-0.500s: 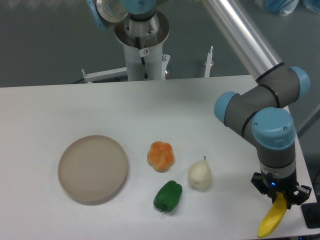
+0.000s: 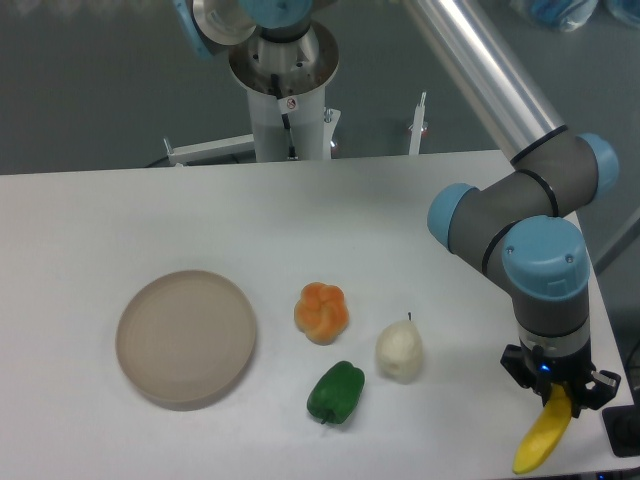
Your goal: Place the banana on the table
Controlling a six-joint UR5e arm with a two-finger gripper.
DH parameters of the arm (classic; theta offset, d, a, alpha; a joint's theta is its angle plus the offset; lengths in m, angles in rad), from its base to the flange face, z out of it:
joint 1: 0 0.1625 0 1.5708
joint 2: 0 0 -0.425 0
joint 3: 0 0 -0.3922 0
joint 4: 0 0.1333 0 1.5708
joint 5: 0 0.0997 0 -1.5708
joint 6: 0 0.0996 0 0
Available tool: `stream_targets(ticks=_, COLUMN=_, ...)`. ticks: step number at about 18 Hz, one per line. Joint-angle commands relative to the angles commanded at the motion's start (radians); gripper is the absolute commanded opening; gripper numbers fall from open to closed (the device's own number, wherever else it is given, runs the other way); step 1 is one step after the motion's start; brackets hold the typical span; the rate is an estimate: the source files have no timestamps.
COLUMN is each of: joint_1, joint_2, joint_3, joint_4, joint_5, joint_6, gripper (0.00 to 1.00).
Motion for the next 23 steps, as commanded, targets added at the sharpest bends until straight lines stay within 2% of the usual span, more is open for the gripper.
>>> stream_targets(ticks=8, joint_1=0.009, joint_2=0.024, joint_3=-0.014, joint_4=-0.006, joint_5=-0.041, joint_6=0.002, gripper=0.34)
stream_targets(ticks=12, joint_1=0.031, joint_2=0.103, joint_3=-0.107, joint_4=-0.005, joint_5=-0.076, joint_6=0.043, gripper=0.34)
stream_targets(ticks=14, joint_1=0.064, joint_2=0.178, joint_3=-0.197, joint_4=-0.009, joint_5=-0.123, joint_6=0.087, gripper=0.34)
stream_targets(ticks=16, joint_1=0.084, joint_2=0.225, joint_3=-0.273, joint_4=-0.005, joint_5=-0.13, joint_6=0.141, gripper=0.34)
stream_targets(ticks=20, joint_1=0.104, joint_2=0.302, joint_3=-0.379, joint_4=-0.006, joint_5=-0.159, joint_6=0.178, gripper=0.34)
stream_targets(ticks=23, joint_1=0.135, joint_2=0.351, joint_3=-0.483, joint_4=0.002, joint_5=-0.164, joint_6=0.299, gripper=0.34)
